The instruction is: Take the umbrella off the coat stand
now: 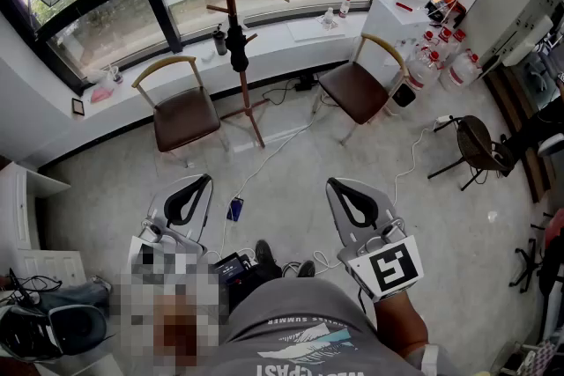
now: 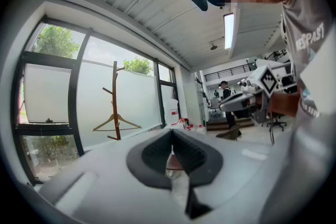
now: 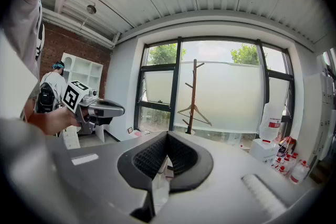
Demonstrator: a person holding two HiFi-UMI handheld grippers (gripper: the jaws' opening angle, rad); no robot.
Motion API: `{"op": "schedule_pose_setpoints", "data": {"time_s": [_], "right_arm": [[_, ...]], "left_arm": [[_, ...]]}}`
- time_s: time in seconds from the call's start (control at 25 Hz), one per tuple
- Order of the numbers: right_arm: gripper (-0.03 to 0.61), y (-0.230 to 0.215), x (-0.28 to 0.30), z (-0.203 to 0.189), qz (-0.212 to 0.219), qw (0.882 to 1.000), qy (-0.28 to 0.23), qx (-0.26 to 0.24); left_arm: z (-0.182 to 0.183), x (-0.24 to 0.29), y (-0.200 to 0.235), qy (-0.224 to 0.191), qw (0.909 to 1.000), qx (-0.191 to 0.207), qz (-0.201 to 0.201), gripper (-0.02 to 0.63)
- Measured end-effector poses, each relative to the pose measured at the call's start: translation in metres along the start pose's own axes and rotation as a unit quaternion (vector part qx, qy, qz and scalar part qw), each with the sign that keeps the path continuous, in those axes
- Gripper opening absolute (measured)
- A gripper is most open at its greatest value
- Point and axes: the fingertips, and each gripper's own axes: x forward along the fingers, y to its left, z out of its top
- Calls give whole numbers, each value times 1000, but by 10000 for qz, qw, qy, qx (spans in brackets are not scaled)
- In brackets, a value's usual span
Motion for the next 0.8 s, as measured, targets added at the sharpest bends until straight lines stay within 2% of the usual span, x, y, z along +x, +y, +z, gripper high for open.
{"op": "schedule_pose_setpoints", "data": {"time_s": [0.12, 0.8], "right_arm": [[0, 1, 6, -2, 90, 9999, -97, -94], [0, 1, 70, 13, -215, 9998, 1, -32]], "left_arm": [[-6, 2, 6, 90, 9999, -70, -8, 2], [-15, 30, 68, -159, 9995, 10, -259, 2]]}}
